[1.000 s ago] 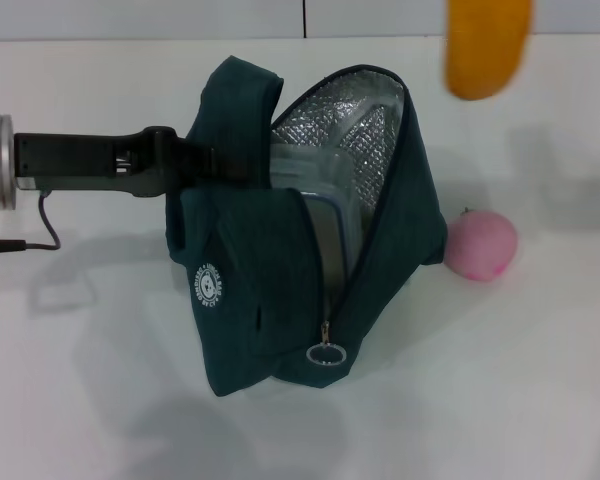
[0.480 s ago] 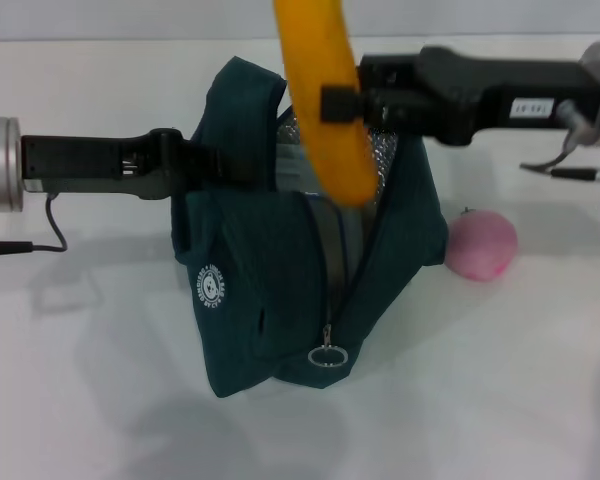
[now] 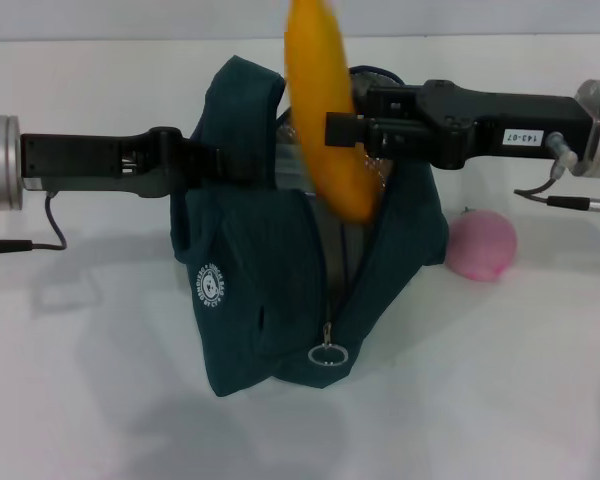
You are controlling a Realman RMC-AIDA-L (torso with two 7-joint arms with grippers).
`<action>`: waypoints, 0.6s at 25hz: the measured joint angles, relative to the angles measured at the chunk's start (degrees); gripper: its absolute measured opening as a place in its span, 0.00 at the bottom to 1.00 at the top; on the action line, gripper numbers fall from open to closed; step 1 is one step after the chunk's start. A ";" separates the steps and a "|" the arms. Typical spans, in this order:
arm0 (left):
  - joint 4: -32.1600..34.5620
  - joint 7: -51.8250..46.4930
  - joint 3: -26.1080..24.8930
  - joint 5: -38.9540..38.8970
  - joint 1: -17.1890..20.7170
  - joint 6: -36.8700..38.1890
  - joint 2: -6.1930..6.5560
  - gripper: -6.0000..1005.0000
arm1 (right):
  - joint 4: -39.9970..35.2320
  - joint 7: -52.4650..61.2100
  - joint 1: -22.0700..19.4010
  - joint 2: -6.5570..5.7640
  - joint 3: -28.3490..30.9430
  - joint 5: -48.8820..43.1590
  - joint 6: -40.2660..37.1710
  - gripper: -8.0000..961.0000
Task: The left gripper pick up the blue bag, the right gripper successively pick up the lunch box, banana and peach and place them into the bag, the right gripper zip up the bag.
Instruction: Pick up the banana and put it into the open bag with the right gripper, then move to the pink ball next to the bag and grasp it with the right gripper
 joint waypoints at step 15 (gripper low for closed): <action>-0.39 0.71 0.00 0.00 0.74 0.00 0.48 0.04 | -11.49 0.92 -6.40 -2.95 0.83 3.00 -0.33 0.88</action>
